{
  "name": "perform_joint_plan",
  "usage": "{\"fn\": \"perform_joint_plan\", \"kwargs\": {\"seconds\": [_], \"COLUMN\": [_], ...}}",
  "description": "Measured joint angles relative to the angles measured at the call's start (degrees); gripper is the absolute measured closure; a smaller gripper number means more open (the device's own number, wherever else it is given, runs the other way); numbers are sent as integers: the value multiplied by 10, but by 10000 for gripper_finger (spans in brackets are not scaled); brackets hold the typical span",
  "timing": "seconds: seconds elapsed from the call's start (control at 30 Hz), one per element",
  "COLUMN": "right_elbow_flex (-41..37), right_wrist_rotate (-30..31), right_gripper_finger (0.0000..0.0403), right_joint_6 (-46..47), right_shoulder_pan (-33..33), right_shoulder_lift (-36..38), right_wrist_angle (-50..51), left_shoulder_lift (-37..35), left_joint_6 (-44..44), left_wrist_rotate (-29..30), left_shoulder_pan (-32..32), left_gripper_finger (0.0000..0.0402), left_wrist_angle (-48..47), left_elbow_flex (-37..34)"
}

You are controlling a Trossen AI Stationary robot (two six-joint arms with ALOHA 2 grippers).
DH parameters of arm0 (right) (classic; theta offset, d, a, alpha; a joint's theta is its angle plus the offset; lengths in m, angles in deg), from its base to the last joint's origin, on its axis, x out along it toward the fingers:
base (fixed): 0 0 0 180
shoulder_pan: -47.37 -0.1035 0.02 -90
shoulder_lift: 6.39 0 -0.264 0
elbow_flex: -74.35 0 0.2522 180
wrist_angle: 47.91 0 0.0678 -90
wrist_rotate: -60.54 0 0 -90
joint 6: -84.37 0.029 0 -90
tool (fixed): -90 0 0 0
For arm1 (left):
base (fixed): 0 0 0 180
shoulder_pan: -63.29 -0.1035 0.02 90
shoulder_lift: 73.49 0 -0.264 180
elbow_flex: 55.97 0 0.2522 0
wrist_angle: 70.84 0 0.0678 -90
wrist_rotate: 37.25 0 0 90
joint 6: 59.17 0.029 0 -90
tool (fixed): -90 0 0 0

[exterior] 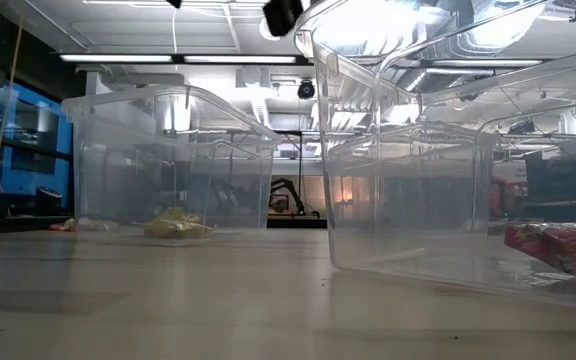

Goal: Sort candy
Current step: Put the red candy into the bottom right transparent bin

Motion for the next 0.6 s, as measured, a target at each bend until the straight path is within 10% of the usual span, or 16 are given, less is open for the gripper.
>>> {"fn": "perform_joint_plan", "kwargs": {"seconds": [0.6], "right_elbow_flex": [0], "right_wrist_rotate": [0], "right_gripper_finger": [226], "right_joint_6": [-4], "right_shoulder_pan": [0], "right_shoulder_lift": [0], "right_wrist_angle": [18], "left_shoulder_lift": [-50], "left_joint_6": [-20], "left_wrist_rotate": [-129], "left_shoulder_pan": [-40], "left_gripper_finger": [208], "left_wrist_angle": [32], "left_elbow_flex": [1]}}
